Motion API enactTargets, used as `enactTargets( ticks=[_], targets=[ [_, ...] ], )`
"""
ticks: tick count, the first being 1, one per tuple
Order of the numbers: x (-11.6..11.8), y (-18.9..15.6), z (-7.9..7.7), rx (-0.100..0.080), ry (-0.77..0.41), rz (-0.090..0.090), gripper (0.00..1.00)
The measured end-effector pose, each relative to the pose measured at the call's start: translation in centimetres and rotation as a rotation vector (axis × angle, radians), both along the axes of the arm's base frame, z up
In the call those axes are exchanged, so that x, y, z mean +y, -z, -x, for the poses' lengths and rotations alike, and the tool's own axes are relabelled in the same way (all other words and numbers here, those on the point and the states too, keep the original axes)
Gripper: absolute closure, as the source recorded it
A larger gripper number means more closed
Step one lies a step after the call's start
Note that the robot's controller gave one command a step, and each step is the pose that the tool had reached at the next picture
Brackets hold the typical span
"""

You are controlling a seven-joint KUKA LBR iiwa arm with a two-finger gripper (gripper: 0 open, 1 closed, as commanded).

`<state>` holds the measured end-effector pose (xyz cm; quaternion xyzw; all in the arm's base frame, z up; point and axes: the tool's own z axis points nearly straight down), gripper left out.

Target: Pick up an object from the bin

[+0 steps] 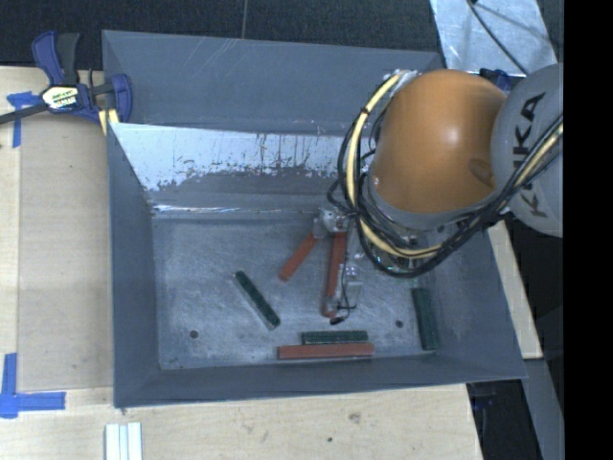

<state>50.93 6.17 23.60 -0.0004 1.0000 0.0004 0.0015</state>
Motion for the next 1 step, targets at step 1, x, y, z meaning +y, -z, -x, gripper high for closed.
enactTargets(
  ticks=[1],
  targets=[
    [-10.82,10.87,-0.79,0.008,0.048,0.004,0.00]
  ],
)
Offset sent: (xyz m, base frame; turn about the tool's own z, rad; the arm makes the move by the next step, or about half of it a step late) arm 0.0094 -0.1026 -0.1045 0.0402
